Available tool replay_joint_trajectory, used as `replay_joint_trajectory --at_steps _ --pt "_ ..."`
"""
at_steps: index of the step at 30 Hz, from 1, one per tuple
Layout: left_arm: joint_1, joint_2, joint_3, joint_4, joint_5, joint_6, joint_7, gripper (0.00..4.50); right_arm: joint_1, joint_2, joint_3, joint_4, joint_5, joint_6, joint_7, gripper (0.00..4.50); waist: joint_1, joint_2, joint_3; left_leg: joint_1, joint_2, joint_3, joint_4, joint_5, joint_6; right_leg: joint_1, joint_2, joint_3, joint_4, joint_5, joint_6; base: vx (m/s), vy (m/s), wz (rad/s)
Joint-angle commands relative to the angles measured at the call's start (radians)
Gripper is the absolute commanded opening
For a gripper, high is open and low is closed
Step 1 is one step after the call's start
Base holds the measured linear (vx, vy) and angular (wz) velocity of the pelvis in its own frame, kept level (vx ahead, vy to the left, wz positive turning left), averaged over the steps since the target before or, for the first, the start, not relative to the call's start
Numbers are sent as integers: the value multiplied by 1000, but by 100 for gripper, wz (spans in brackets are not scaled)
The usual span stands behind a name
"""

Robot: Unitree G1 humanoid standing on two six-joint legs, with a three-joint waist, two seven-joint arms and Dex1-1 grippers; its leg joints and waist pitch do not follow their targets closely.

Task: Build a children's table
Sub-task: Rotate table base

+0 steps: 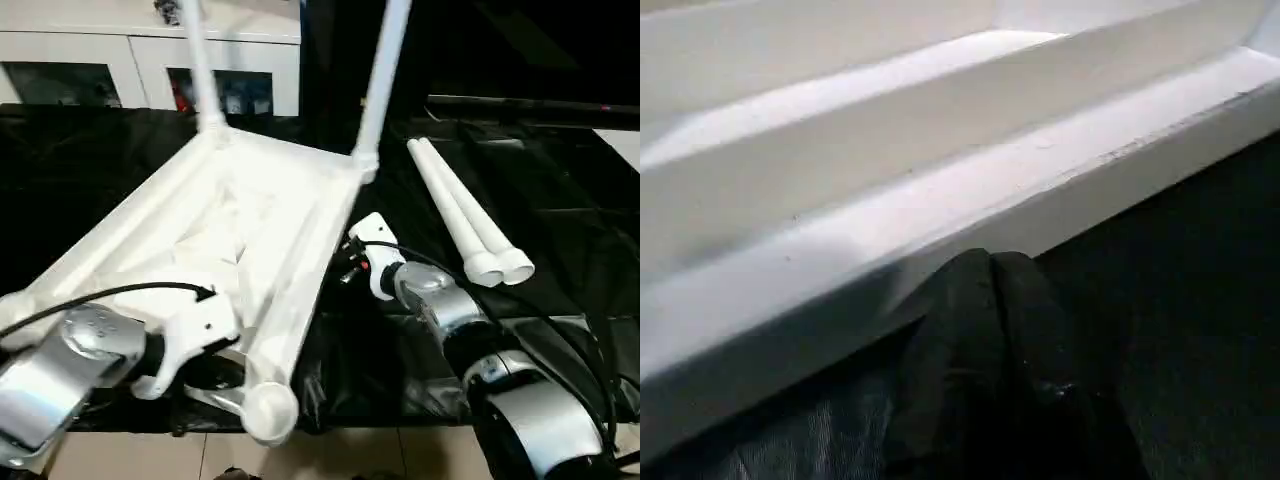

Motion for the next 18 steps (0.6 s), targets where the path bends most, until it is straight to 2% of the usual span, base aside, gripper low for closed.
replay_joint_trajectory --at_steps 1,7,10,11,12,18 --pt "-25 -17 -17 -13 -5 -18 0 7 -38 39 0 2 15 -32 8 0 3 18 -60 30 74 -50 -82 -425 -86 27 -83 60 -78 -405 -196 0 0 0" --pt "-77 -76 -45 40 26 -48 37 7 -63 68 -18 44 22 -61 28 0 0 18 -62 28 75 -49 -82 -407 -81 30 -82 60 -73 -376 -203 0 0 0" --pt "-115 -129 -47 125 82 -120 116 7 -73 72 -22 68 9 -79 -1 0 3 19 -64 32 74 -45 -78 -400 -77 26 -82 61 -76 -370 -206 0 0 0" --pt "-124 -137 -47 146 96 -139 134 7 -75 71 -24 72 7 -83 -11 0 2 18 -64 29 74 -47 -79 -396 -76 29 -82 61 -75 -367 -206 0 0 0" --pt "-155 -159 -42 232 147 -197 201 7 -80 59 -41 72 8 -90 -61 0 5 16 -64 29 73 -46 -81 -390 -74 28 -78 60 -76 -366 -196 0 0 0" --pt "-215 -187 -28 378 208 -284 289 7 -70 4 -75 24 25 -112 -66 0 11 19 -65 35 73 -46 -80 -413 -77 26 -79 58 -77 -387 -183 0 0 0"
